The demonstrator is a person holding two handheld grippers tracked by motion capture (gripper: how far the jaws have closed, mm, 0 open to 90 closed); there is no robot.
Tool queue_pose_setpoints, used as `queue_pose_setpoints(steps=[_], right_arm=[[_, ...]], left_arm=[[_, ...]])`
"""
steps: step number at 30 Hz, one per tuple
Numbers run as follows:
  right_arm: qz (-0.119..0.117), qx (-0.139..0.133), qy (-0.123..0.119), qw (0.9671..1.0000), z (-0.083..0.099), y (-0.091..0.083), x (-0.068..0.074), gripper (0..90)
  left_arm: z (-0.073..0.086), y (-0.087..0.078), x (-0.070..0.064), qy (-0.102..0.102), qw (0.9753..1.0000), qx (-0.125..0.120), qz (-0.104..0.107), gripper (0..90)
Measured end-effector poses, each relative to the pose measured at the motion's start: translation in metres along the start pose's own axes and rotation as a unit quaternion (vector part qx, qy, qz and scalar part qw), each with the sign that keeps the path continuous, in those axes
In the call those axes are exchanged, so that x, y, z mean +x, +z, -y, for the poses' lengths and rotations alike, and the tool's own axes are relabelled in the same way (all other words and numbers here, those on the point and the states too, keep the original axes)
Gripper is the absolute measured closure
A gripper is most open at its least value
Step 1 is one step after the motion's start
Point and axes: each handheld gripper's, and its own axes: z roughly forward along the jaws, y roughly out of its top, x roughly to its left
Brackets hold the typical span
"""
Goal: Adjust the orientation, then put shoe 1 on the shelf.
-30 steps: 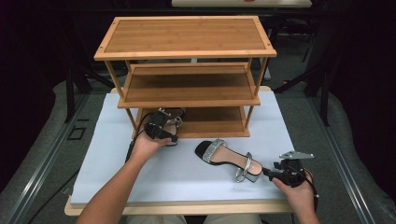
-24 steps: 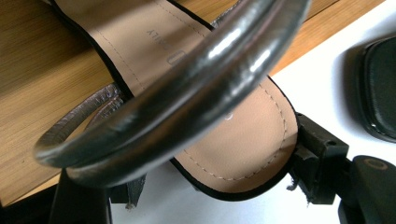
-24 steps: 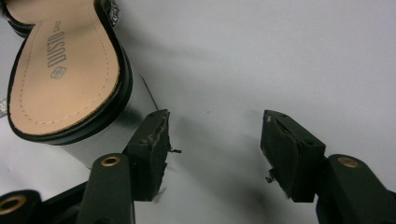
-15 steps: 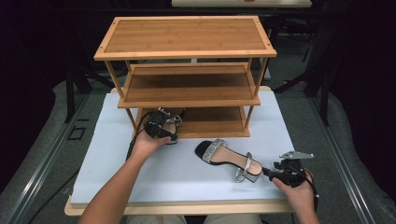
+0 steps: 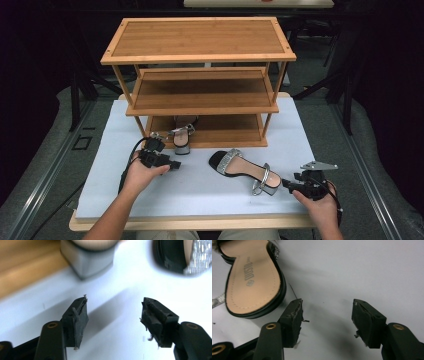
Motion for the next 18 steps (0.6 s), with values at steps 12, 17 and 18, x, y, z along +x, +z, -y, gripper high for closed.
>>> queue_pose_setpoints(steps=[12,17,18], right_arm=[[-0.007,-0.019,-0.015,0.9997,-0.015,-0.015,0.007,41.6],[-0.016,-0.024,-0.014,0.9995,-0.023,-0.021,0.004,41.7],[-0.019,-0.022,-0.016,0.9994,-0.024,-0.022,0.005,41.7]], left_arm=[[0.036,-0.026,0.001,0.020,0.9994,0.028,-0.006,40.9],[0.037,-0.036,0.007,0.015,0.9997,0.019,-0.007,40.8],[0.037,-0.037,0.008,0.015,0.9997,0.020,-0.006,40.8]])
